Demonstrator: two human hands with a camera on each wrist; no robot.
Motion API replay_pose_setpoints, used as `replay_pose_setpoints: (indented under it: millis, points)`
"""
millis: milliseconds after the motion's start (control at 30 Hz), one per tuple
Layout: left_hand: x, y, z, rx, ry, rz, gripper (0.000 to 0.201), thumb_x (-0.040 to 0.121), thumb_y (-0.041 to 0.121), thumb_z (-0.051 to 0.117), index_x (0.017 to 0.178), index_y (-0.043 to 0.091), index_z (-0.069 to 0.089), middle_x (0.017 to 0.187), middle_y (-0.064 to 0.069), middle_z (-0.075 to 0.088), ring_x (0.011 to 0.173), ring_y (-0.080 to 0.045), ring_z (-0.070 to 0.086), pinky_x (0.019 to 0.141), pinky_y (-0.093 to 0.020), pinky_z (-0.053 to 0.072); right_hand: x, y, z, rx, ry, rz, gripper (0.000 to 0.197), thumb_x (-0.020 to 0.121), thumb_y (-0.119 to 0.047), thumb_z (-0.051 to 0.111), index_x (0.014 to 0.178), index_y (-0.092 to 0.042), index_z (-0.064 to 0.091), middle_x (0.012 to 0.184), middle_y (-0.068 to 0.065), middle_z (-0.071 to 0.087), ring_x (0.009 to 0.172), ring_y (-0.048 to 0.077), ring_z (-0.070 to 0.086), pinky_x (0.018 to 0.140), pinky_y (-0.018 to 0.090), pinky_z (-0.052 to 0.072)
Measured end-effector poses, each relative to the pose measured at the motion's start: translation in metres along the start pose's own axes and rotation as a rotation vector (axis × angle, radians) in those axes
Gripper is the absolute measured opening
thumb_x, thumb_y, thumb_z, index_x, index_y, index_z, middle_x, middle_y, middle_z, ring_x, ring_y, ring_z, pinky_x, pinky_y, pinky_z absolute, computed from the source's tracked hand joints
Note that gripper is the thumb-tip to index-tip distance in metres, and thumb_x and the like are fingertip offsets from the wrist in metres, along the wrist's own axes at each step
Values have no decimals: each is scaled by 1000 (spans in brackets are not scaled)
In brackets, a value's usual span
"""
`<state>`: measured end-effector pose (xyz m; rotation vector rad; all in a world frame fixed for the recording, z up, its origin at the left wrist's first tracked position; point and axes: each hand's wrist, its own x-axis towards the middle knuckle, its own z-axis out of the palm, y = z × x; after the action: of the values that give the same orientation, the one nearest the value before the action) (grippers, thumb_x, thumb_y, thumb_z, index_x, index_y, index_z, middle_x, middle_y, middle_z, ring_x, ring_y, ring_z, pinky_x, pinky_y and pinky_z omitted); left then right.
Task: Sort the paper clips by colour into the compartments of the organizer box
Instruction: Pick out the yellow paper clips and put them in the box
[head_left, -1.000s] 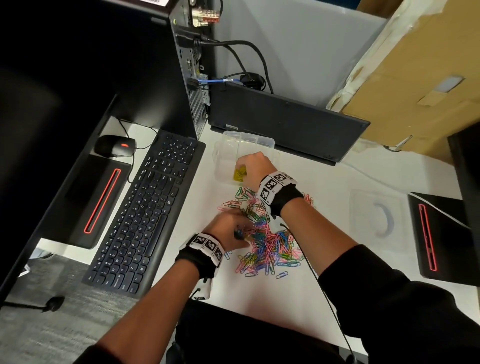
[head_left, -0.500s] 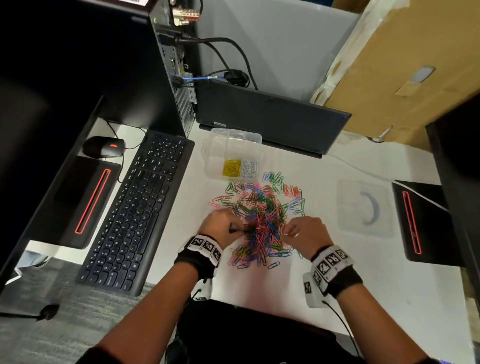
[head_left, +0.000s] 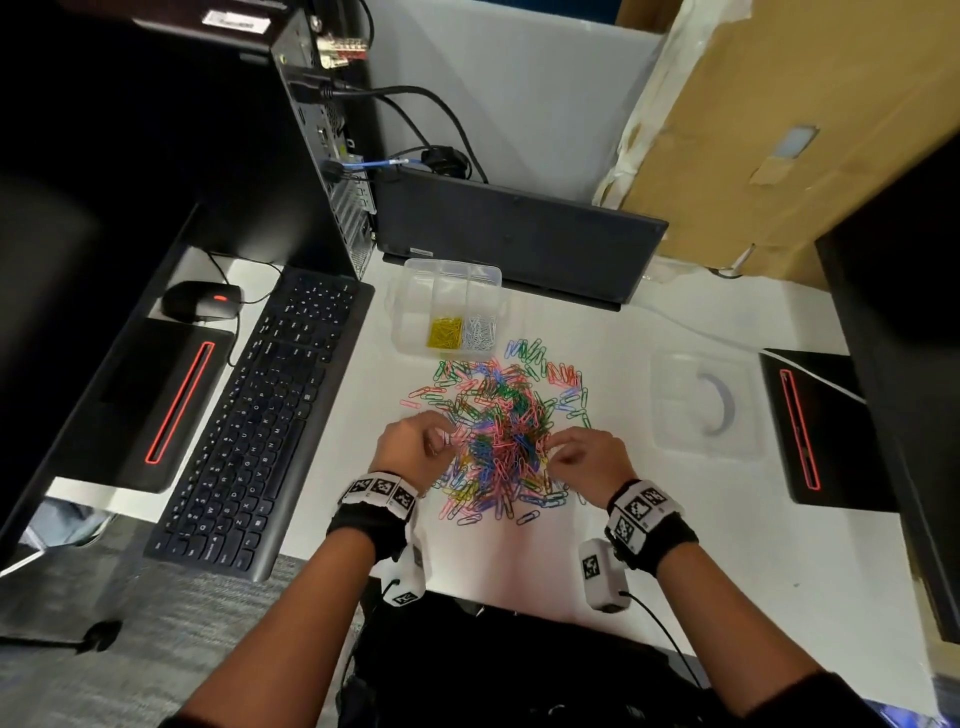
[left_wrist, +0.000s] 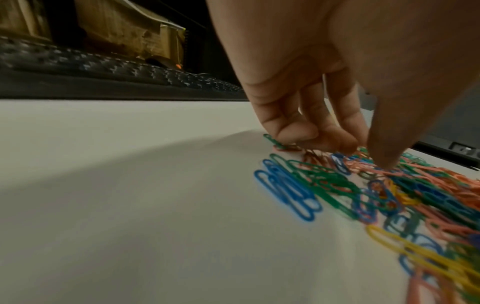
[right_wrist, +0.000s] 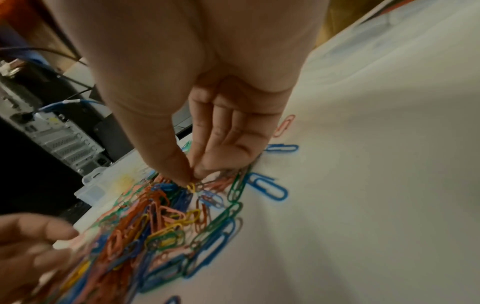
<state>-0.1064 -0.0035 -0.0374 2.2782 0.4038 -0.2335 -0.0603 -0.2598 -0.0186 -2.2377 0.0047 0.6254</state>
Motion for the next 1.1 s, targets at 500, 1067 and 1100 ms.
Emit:
replay_pose_setpoints:
  millis: [500, 1067, 1100]
  points:
    - [-9, 20, 8, 121, -130, 46, 6, 78, 21, 74, 73, 24, 72, 70, 6, 68, 66, -9, 60, 69, -22, 52, -7, 4, -6, 601, -280, 162, 14, 86, 13, 59, 81, 0, 60, 71, 14, 64, 69, 24, 63, 66, 27, 57]
    - [-9, 5, 1, -348, -68, -131, 23, 88, 4, 59, 98, 20, 74, 77, -5, 68, 68, -14, 62, 64, -18, 51, 3, 19, 2, -26, 49, -74, 8, 80, -23, 78, 78, -17, 76, 74, -7, 72, 68, 2, 64, 64, 10, 49]
    - [-9, 6, 0, -344, -68, -131, 22, 88, 5, 59, 95, 19, 74, 77, -5, 67, 68, -13, 60, 62, -15, 49, 3, 20, -1, -15, 45, -63, 6, 80, -23, 79, 78, -18, 77, 78, -9, 74, 73, 1, 66, 66, 8, 49]
